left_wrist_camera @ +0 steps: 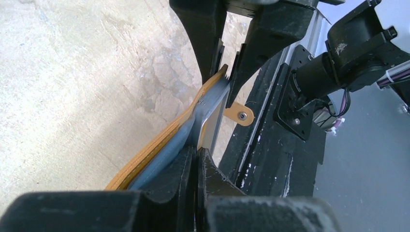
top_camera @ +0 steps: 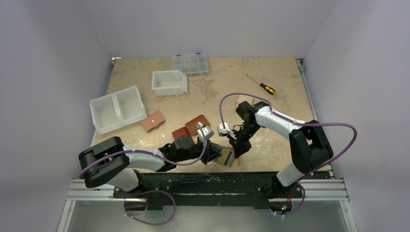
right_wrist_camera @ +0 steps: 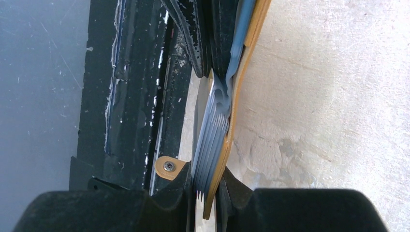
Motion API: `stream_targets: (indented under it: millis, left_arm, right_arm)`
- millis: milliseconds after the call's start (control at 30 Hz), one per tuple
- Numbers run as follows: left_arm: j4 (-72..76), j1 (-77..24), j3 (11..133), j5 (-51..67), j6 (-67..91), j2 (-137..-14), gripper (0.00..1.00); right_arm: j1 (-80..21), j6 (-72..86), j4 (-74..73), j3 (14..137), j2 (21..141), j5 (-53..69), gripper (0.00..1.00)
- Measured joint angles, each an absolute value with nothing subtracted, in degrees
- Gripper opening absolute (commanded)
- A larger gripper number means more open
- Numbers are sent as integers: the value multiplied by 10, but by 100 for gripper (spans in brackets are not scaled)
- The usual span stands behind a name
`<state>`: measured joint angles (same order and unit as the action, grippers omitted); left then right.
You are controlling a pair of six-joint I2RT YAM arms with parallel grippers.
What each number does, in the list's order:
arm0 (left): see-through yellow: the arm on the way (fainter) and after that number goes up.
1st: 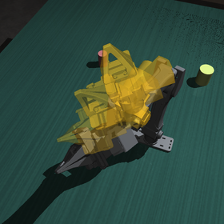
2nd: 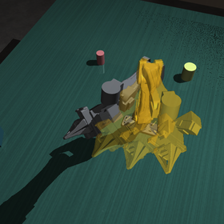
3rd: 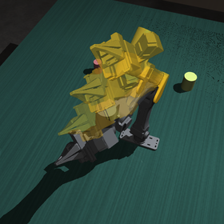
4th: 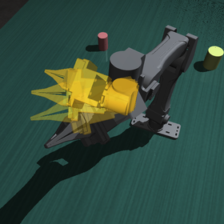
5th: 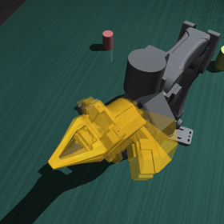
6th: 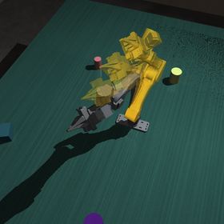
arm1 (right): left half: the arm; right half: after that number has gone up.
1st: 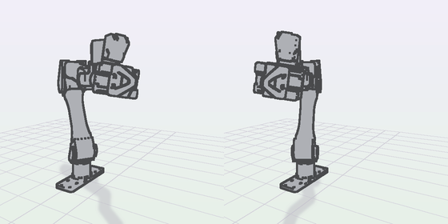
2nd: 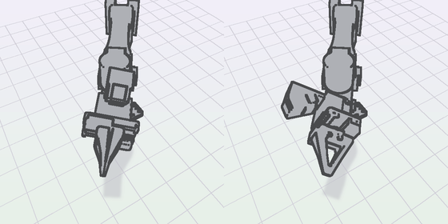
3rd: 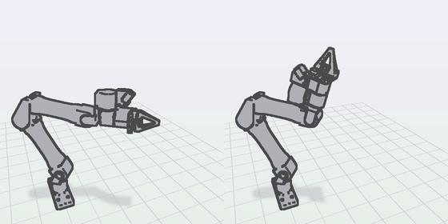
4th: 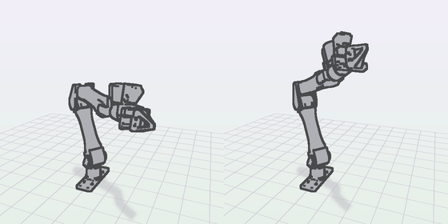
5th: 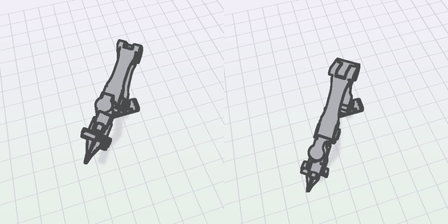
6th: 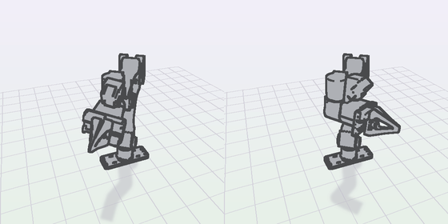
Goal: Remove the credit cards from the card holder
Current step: Remove the credit card from the card holder.
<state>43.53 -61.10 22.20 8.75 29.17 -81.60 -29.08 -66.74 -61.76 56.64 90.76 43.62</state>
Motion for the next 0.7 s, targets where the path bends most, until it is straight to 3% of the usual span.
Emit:
stream_targets:
  millis: [700]
  left_arm:
    - [375, -608, 207, 81, 258, -739, 0]
  right_arm:
    - [-292, -659, -602, 567, 908, 444, 0]
